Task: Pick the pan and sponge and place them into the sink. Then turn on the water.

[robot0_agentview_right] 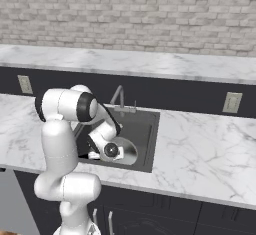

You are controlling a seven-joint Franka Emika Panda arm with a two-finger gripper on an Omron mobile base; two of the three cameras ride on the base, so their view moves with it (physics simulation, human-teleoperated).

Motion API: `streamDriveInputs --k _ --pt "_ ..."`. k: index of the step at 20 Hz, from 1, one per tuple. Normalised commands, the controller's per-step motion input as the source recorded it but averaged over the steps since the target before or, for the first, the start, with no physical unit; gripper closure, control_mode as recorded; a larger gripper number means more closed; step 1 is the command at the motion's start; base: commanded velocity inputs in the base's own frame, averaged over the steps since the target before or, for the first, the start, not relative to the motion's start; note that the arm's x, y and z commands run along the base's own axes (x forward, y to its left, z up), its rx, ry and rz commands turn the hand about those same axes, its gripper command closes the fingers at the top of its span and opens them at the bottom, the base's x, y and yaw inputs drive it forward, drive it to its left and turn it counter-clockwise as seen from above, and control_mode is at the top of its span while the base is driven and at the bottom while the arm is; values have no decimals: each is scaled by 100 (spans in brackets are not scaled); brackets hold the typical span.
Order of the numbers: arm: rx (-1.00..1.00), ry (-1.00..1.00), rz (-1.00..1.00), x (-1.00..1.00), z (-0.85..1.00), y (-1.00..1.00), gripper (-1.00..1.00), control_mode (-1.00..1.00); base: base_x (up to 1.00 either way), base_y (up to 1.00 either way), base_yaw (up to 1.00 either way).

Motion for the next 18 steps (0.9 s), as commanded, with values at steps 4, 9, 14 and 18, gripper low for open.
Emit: streamDriveInputs --k 4,9,14,18 --pt "4 8 0 33 -23 14 -100 -100 0 0 0" --pt "6 12 0 15 9 11 -100 -100 0 0 0" --pt "4 10 -1 11 22 11 -100 -100 0 0 0" --pt "1 9 -2 13 27 8 -100 -100 0 0 0"
